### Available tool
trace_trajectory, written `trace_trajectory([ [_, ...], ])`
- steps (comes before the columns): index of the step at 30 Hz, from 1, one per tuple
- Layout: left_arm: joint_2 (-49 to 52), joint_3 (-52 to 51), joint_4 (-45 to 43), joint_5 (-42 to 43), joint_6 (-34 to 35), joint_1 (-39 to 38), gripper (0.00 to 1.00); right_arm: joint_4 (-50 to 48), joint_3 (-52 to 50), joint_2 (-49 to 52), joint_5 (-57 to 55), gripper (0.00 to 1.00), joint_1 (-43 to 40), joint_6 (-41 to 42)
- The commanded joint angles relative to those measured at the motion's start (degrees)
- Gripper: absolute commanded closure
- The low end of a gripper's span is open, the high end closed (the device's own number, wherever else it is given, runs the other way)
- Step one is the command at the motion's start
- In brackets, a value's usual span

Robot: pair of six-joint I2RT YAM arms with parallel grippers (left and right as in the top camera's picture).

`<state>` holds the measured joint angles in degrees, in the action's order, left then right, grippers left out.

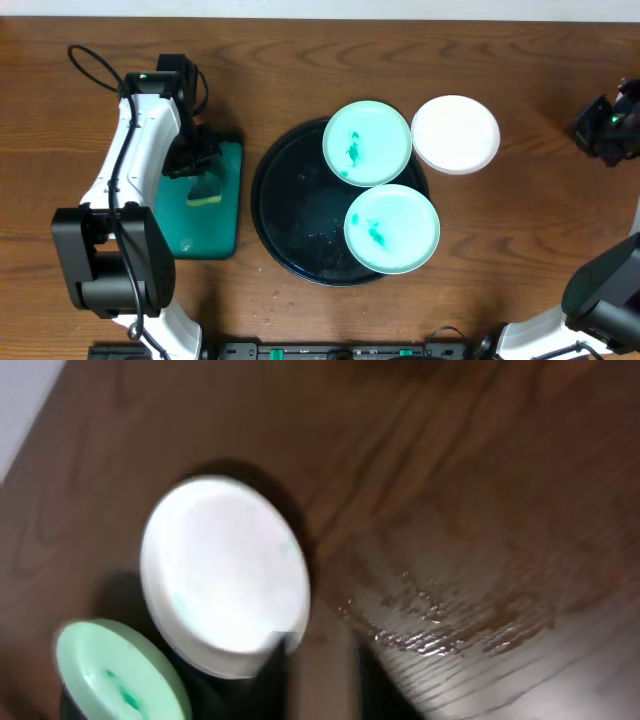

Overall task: Clean dirty plates on tray and stack at the side
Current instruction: 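Release the white plate and bring right gripper back toward the tray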

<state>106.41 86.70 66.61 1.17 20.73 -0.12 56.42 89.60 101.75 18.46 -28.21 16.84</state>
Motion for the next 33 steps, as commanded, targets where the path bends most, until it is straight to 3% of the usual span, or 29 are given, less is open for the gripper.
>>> trace_trajectory([
  [1, -0.4, -0.3, 0.3, -0.3, -0.8, -0.7, 0.93, -0.6, -5.2, 0.7, 0.7, 0.39, 1.4, -4.3],
  [3, -0.4, -0.3, 0.3, -0.3, -0.8, -0.7, 0.93, -1.8, -8.5, 1.0, 1.1, 0.28, 2.7, -6.2],
  [5, -0.4, -0.3, 0.3, -0.3, -0.8, -0.7, 0.93, -4.5, -12.7, 1.4, 1.6, 0.26, 4.3, -6.2],
  [8, -0.4, -0.3, 0.3, -0.3, -0.8, -0.7, 0.93, -11.0, -18.9, 1.8, 3.3, 0.32, 7.0, -6.2],
  [11, -0.4, -0.3, 0.4, -0.3, -0.8, -0.7, 0.93, -19.7, -24.0, 2.5, 5.2, 0.44, 9.8, -2.9],
  [19, -0.4, -0.3, 1.7, -0.3, -0.8, -0.7, 0.93, -28.8, -27.4, 3.5, -4.0, 0.45, 14.1, 5.6],
  [24, -0.4, -0.3, 1.9, -0.3, -0.8, -0.7, 0.93, -30.2, -27.4, 6.4, -6.9, 0.67, 14.4, 9.3],
  [27, -0.4, -0.3, 2.3, -0.3, -0.8, -0.7, 0.93, -30.8, -27.4, 8.9, -7.1, 0.72, 14.4, 11.4],
  [30, -0.4, -0.3, 2.8, -0.3, -0.8, -0.7, 0.93, -31.7, -27.4, 10.8, -7.0, 0.93, 14.4, 13.7],
  [33, -0.4, -0.3, 3.2, -0.3, -0.8, -0.7, 0.93, -32.2, -27.4, 10.5, -7.1, 0.99, 14.3, 13.8],
])
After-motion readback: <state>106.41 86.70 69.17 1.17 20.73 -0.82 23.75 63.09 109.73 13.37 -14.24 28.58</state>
